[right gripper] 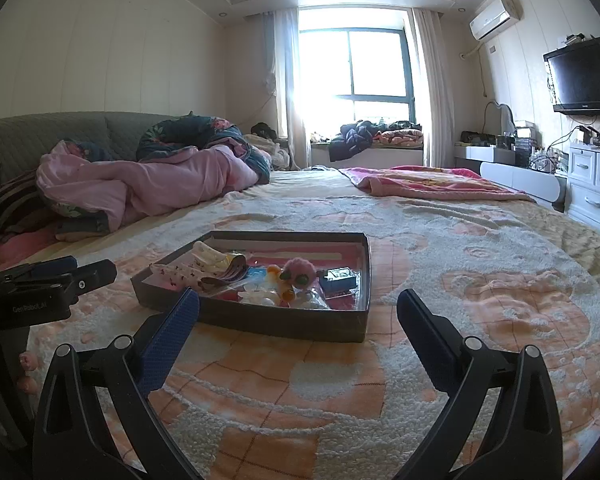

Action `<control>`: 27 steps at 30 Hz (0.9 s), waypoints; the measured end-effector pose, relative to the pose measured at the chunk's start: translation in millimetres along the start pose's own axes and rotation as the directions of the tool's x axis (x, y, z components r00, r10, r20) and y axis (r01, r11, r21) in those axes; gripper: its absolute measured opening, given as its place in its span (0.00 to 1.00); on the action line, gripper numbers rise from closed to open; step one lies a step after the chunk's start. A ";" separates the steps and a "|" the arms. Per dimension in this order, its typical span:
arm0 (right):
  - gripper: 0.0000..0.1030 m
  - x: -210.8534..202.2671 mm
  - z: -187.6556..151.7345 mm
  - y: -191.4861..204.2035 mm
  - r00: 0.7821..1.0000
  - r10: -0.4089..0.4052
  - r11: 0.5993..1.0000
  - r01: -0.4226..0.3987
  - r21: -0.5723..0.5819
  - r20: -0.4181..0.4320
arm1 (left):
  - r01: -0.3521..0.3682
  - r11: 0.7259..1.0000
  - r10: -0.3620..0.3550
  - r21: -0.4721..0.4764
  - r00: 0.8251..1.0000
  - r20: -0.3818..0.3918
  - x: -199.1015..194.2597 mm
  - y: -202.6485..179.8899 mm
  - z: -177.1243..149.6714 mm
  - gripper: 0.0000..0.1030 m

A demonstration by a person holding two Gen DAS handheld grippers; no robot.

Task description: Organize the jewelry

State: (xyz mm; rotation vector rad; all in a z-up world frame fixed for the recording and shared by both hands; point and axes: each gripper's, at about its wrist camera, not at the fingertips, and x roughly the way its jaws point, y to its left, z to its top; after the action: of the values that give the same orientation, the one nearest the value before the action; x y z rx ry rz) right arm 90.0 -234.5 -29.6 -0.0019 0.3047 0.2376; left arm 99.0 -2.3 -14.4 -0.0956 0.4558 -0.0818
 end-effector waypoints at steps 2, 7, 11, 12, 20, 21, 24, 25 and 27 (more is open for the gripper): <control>0.94 0.3 0.0 -0.7 1.000 0.000 1.000 0.000 0.001 0.001 | 0.001 1.000 -0.001 -0.001 1.000 0.001 -0.3 0.2 0.1 0.89; 0.94 0.7 -0.2 -1.4 1.000 -0.001 1.000 0.001 0.000 -0.002 | 0.000 1.000 0.000 -0.001 1.000 0.000 -0.1 -0.4 0.0 0.89; 0.94 0.8 -0.2 -1.5 1.000 -0.001 1.000 0.001 0.001 -0.002 | -0.001 1.000 0.001 0.000 1.000 0.001 0.1 -0.4 0.0 0.89; 0.94 0.7 -0.1 -1.5 1.000 -0.001 1.000 0.001 0.002 -0.001 | 0.000 1.000 0.000 -0.001 1.000 -0.001 0.2 0.1 0.2 0.89; 0.94 0.8 -1.0 -5.5 1.000 -0.011 1.000 0.011 0.009 -0.007 | 0.013 1.000 -0.013 -0.012 1.000 -0.011 -0.5 3.0 0.0 0.89; 0.94 1.3 -0.8 -7.9 1.000 -0.016 1.000 0.016 0.019 -0.009 | 0.011 1.000 -0.011 -0.020 1.000 -0.020 0.1 4.6 0.3 0.89; 0.94 3.8 1.2 -17.2 0.999 -0.036 0.998 0.037 0.053 -0.017 | -0.009 0.999 0.008 -0.037 0.999 -0.035 2.0 7.8 -0.5 0.89; 0.94 5.9 2.9 -22.5 0.999 -0.045 0.996 0.046 0.071 -0.023 | -0.024 0.998 0.022 -0.052 0.999 -0.044 3.4 11.9 0.3 0.89; 0.94 12.4 8.5 -39.0 0.996 -0.078 0.989 0.081 0.121 -0.036 | -0.048 0.994 0.041 -0.096 0.997 -0.071 9.8 26.7 3.9 0.89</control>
State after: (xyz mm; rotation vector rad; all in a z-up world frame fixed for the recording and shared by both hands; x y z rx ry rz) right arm 113.1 -269.3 -26.5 0.1034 0.3487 0.1396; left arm 111.1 23.5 -18.1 -0.1788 0.5309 -0.0189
